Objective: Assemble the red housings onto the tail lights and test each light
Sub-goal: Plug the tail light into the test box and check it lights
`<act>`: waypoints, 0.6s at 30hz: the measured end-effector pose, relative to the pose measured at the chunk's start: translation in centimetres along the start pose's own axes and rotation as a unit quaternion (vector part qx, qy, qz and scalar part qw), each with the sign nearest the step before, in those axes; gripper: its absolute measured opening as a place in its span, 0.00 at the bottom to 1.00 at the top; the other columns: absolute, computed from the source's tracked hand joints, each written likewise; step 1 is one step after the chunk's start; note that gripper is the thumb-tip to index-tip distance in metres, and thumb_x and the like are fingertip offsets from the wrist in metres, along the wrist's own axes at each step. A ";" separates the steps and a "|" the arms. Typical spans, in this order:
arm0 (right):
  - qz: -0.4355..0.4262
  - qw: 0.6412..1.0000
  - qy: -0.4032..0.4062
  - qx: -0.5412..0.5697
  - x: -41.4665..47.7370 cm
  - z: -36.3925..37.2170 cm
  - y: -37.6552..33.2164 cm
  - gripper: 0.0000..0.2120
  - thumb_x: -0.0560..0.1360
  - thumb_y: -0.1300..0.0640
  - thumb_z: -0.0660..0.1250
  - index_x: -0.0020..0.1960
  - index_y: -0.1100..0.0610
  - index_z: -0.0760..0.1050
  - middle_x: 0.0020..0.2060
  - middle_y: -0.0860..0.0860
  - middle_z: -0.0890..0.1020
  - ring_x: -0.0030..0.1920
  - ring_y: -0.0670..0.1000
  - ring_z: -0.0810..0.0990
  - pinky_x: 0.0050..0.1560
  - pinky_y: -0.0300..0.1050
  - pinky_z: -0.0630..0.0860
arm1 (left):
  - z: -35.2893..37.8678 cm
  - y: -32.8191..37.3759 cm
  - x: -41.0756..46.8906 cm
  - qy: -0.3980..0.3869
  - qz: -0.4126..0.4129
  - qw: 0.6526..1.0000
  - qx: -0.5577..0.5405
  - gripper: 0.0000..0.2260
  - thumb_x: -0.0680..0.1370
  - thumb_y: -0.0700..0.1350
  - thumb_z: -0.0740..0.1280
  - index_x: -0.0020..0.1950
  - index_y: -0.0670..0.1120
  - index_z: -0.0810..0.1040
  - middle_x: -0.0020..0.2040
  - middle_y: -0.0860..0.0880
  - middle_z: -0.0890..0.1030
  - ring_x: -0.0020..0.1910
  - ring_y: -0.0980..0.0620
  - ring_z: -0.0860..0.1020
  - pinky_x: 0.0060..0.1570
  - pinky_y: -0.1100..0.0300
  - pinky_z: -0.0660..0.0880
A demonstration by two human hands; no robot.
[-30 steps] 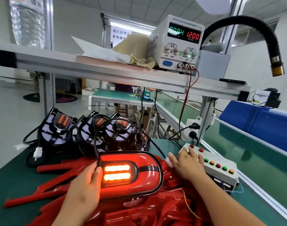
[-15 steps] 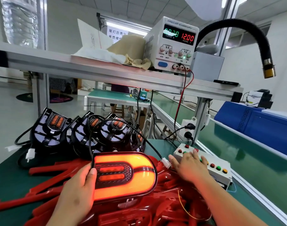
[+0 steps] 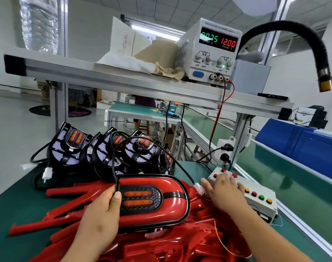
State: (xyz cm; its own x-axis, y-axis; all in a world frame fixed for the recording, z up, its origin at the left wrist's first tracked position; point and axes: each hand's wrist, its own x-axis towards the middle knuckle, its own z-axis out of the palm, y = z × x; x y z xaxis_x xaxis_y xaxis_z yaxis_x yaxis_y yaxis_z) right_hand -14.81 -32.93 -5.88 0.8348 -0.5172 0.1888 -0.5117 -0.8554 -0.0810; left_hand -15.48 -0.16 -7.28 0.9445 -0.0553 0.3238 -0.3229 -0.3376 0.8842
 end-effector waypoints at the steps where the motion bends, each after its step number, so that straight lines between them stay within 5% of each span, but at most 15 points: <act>1: -0.015 1.000 0.007 0.013 0.1 0.1 -0.2 0.37 0.76 0.30 0.45 0.72 0.57 0.63 0.76 0.55 0.61 0.75 0.55 0.58 0.73 0.59 0.53 | 0.0 0.0 0.0 -0.003 -0.006 1.000 -0.001 0.10 0.83 0.50 0.56 0.54 0.67 0.69 0.42 0.65 0.75 0.45 0.68 0.72 0.46 0.70 0.65; 4: -0.034 0.999 0.007 0.000 0.2 0.3 -1.0 0.34 0.77 0.31 0.44 0.72 0.53 0.61 0.73 0.52 0.67 0.72 0.56 0.64 0.70 0.60 0.57 | -0.1 0.1 -0.1 -0.010 -0.013 1.000 -0.010 0.10 0.83 0.51 0.56 0.51 0.68 0.71 0.42 0.67 0.80 0.45 0.72 0.74 0.44 0.72 0.65; 7: -0.014 1.000 -0.002 -0.017 0.4 0.6 -1.5 0.36 0.76 0.30 0.42 0.74 0.52 0.59 0.74 0.52 0.66 0.73 0.58 0.63 0.70 0.62 0.55 | -0.2 0.5 -0.3 -0.014 -0.006 1.000 -0.013 0.13 0.83 0.51 0.56 0.46 0.70 0.71 0.43 0.81 0.73 0.46 0.81 0.71 0.43 0.73 0.64; 18: 0.009 0.999 -0.022 -0.029 0.3 0.5 -2.1 0.40 0.75 0.28 0.39 0.73 0.53 0.62 0.74 0.53 0.66 0.75 0.58 0.59 0.70 0.69 0.47 | 0.0 -0.1 0.1 0.004 0.008 1.000 -0.002 0.17 0.83 0.47 0.58 0.45 0.72 0.71 0.39 0.72 0.77 0.44 0.77 0.72 0.43 0.75 0.64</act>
State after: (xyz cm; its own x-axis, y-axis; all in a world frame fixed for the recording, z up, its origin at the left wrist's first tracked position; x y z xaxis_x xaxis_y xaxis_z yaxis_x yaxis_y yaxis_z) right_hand -13.41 -31.29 -6.10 0.8327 -0.5347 0.1438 -0.5369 -0.8432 -0.0268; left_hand -15.39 -0.09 -7.30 0.9385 -0.0539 0.3410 -0.3388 -0.3327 0.8801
